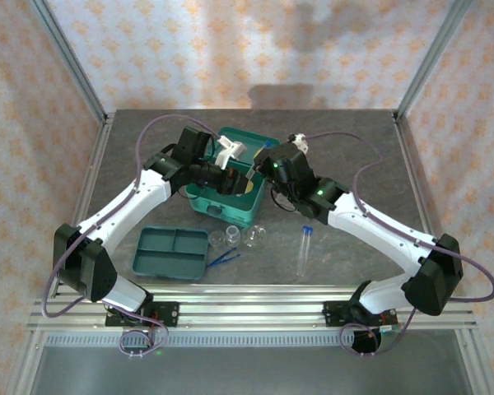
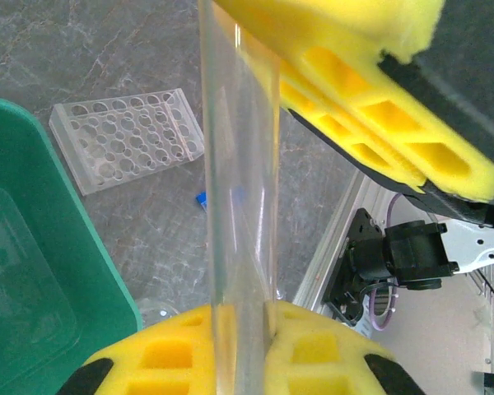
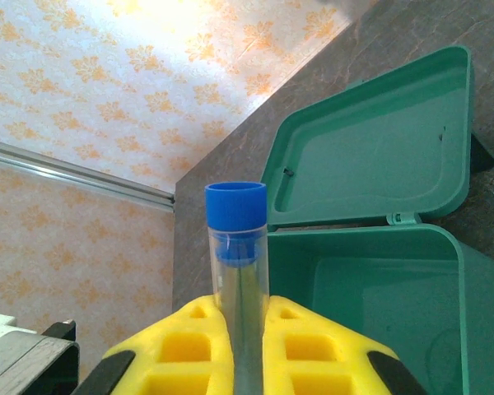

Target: Organize the chemistry lab equipment

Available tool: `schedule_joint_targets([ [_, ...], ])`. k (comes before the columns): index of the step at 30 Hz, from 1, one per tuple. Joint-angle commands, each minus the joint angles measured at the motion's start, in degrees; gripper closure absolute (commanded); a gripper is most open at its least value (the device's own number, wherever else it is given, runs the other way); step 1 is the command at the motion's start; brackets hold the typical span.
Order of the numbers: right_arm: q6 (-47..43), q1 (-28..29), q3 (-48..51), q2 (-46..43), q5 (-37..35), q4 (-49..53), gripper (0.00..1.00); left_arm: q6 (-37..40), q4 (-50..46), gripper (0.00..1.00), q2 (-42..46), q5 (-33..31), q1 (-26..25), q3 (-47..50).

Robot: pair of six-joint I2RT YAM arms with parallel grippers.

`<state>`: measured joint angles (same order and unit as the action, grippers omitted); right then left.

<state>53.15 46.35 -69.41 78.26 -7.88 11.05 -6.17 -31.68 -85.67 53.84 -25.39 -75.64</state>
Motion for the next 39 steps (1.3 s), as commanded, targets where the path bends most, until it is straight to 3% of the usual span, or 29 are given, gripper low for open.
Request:
schedule_joint_targets([
  [1, 0.6, 0.6, -1.1, -1.2, 0.8, -0.6, 0.89, 1.4, 0.5, 0.97, -0.1, 0.1, 0.2, -0.3],
  [4, 0.0, 0.6, -2.0, -1.0, 2.0, 0.1, 0.84, 3.4, -1.3, 0.98, -0.2, -0.8, 0.2, -1.0],
  [9, -2.7, 0.5, -4.3, -2.8, 1.6, 5.5, 0.6, 7.8, -4.7, 0.98, 0.3, -3.3, 0.7, -1.9],
  [14, -4.5, -1.2, -6.2, -3.4, 4.2, 12.1, 0.58, 10.9, -6.4, 0.98, 0.8, -4.4, 1.6, -1.9],
  [20, -7.4, -7.1, -8.5, -3.7, 13.2, 19.1, 0.57, 15.2, -8.7, 0.98, 1.2, -5.5, 1.9, -1.7],
  [26, -9.0, -14.3, -6.0, -4.2, 30.1, 16.7, 0.56, 20.6, -11.6, 0.98, 2.2, -6.0, 1.9, -1.3],
  [33, -11.6, -15.6, -8.3, -0.9, 41.3, 18.0, 0.53, 26.0, -14.5, 0.98, 2.7, -6.6, 1.9, -1.3],
  [39, -11.5, -15.7, -7.1, 0.8, 45.6, 17.1, 0.53, 28.2, -15.7, 0.97, 3.2, -6.4, 1.9, -1.3],
])
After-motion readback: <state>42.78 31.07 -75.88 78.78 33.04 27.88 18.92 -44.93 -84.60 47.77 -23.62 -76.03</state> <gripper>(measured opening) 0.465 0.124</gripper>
